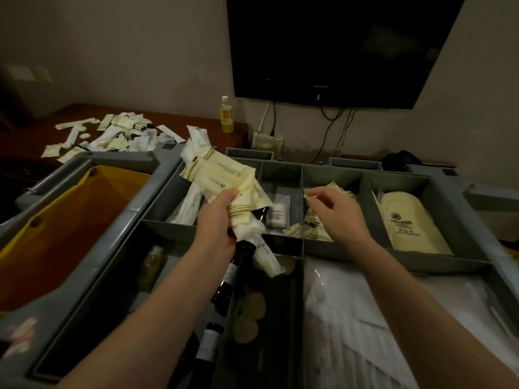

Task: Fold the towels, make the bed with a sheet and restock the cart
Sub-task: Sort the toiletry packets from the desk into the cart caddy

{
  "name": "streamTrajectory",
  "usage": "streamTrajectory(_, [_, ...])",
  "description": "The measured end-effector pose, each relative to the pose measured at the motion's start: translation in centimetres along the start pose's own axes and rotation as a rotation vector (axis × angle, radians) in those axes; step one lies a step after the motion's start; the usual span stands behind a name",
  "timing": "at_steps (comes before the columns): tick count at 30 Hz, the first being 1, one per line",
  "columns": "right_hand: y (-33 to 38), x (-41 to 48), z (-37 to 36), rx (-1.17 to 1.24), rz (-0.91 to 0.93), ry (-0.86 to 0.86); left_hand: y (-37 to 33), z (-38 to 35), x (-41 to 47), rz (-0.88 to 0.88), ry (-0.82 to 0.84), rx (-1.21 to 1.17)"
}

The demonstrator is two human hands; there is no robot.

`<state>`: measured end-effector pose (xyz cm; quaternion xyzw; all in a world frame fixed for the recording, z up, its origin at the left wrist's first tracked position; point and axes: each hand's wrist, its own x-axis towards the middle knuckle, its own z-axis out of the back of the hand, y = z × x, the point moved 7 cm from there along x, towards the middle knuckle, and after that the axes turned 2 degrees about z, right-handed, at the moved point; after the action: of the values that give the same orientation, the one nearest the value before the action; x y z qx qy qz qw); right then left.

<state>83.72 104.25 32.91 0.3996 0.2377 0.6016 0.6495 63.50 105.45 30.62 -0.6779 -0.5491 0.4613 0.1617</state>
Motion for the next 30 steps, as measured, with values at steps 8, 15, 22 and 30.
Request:
streamTrajectory(8, [6.0,-5.5,-7.8,0.496,-0.21,0.237,-1.7,0.3,-0.4,0.099,0.124,-0.056])
streamTrajectory(15, [8.0,-6.8,-9.2,0.488,-0.194,0.203,-3.7,0.1,-0.1,0.083,0.226,-0.051])
streamTrajectory(22, [7.8,-6.9,-9.7,0.659,-0.244,0.058,-4.2,-0.2,0.0,0.077,0.266,-0.046])
streamTrajectory(30, [8.9,-6.1,-12.1,0.591,-0.308,-0.012,-4.8,1.5,1.9,0.153,0.228,-0.018])
